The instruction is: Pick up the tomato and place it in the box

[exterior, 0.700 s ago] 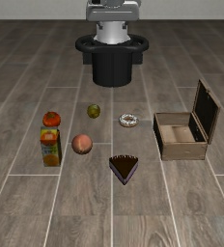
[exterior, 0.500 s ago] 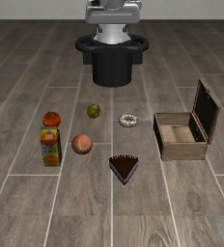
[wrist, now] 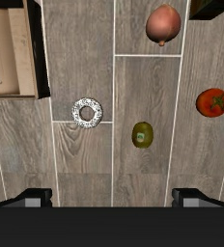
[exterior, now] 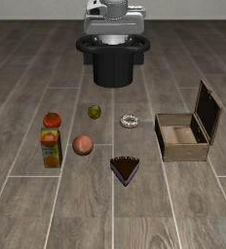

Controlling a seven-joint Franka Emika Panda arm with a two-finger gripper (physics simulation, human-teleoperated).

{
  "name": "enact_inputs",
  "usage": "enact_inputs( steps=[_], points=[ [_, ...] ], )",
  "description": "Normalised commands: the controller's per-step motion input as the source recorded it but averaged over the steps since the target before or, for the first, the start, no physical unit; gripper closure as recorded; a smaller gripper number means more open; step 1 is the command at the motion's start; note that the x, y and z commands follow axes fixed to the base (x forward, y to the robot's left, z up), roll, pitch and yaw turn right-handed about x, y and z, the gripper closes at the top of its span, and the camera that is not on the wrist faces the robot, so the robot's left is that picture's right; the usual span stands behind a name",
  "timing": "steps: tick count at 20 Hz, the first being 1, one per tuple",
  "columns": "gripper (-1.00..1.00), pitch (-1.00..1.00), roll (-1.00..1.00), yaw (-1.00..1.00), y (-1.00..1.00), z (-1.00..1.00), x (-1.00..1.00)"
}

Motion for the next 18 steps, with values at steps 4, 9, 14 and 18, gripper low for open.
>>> enact_inputs(
  steps=[4, 9, 14, 18],
  points=[
    [-1.00, 0.00, 0.00, 0.00, 0.00, 0.00, 1.00],
    [-1.00, 0.00, 0.00, 0.00, -0.40, 0.00, 0.60],
    [-1.00, 0.00, 0.00, 0.00, -1.00, 0.00, 0.00],
    [-1.00, 0.00, 0.00, 0.00, -1.00, 0.00, 0.00]
  ],
)
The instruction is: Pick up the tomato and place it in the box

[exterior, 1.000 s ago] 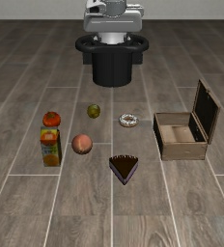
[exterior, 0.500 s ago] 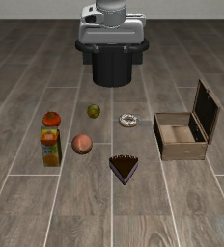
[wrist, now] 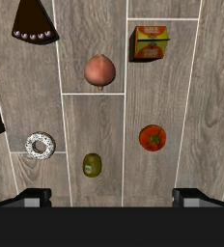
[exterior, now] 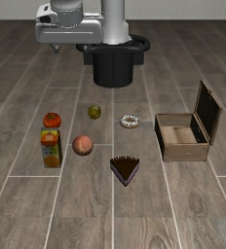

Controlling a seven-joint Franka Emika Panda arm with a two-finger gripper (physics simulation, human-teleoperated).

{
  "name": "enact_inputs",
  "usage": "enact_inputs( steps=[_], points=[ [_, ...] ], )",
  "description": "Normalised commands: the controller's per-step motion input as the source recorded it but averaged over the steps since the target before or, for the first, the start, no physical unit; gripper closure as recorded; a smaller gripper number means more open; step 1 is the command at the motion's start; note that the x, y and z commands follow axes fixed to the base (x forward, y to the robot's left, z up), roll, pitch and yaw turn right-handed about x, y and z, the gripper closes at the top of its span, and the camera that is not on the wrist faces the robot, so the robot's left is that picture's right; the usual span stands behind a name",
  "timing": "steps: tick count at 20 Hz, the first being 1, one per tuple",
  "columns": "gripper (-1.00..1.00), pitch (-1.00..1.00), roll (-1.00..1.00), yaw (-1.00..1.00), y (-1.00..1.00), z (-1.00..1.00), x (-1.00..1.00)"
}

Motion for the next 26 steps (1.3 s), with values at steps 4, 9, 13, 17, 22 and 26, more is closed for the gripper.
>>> enact_inputs(
  steps=[4, 9, 13, 17, 22, 26],
  points=[
    [-1.00, 0.00, 0.00, 0.00, -1.00, 0.00, 0.00],
    [-1.00, 0.00, 0.00, 0.00, -0.60, 0.00, -0.40],
    [-1.00, 0.00, 0.00, 0.00, -0.25, -0.50, 0.25],
    [-1.00, 0.00, 0.00, 0.00, 0.00, -1.00, 0.00],
    [-1.00, 0.00, 0.00, 0.00, 0.00, -1.00, 0.00],
    [-1.00, 0.00, 0.00, 0.00, 0.00, -1.00, 0.00]
  ],
)
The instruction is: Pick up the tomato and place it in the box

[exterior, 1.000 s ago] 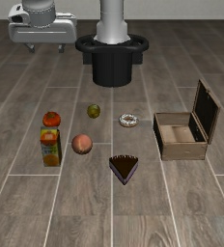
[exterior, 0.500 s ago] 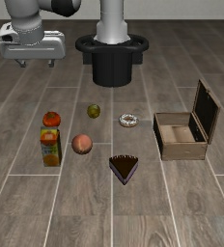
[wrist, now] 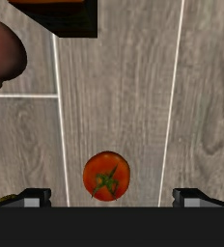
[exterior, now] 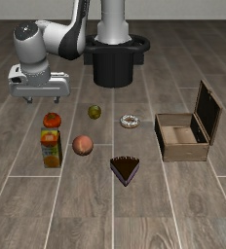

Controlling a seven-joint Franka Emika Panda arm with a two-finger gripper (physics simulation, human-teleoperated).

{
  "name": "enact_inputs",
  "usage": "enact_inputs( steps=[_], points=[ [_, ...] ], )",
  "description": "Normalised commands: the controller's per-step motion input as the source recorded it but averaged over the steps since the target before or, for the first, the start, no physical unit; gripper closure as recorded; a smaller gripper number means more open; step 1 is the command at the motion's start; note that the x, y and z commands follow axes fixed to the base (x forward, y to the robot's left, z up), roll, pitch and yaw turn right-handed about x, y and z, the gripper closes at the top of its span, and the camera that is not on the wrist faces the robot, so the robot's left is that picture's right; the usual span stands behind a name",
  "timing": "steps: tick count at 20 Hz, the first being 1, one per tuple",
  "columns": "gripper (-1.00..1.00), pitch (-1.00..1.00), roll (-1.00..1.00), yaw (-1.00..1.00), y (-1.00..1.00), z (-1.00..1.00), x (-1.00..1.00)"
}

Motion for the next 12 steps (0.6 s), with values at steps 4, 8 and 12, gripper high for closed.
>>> enact_inputs(
  steps=[4, 8, 12],
  points=[
    [-1.00, 0.00, 0.00, 0.00, 0.00, -1.00, 0.00],
    [-1.00, 0.00, 0.00, 0.00, 0.00, 0.00, -1.00],
    [-1.00, 0.00, 0.00, 0.00, 0.25, 0.00, -0.25]
  ],
)
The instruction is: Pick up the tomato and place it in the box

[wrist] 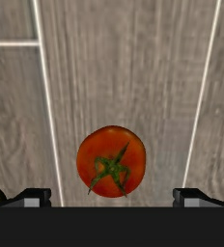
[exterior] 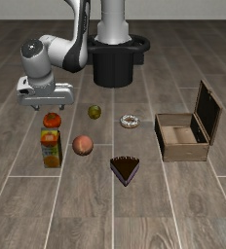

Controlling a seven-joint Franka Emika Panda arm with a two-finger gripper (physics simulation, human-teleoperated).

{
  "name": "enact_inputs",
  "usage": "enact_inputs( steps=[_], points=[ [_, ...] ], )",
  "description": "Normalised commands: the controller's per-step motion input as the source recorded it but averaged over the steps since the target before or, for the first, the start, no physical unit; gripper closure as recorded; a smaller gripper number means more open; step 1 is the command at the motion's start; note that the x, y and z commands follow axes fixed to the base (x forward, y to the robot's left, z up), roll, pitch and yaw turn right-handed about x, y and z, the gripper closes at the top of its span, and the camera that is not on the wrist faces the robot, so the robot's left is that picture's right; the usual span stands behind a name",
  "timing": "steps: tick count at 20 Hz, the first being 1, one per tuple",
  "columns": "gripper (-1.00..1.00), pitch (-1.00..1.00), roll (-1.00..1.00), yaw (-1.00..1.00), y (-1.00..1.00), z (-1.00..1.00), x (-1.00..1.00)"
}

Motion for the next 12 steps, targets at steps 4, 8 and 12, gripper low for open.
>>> enact_inputs(
  steps=[4, 8, 12],
  points=[
    [-1.00, 0.00, 0.00, 0.00, 0.00, -1.00, 0.00],
    [1.00, 0.00, 0.00, 0.00, 0.00, -0.50, -0.25],
    [1.00, 0.00, 0.00, 0.00, 0.00, 0.00, 0.00]
  ],
)
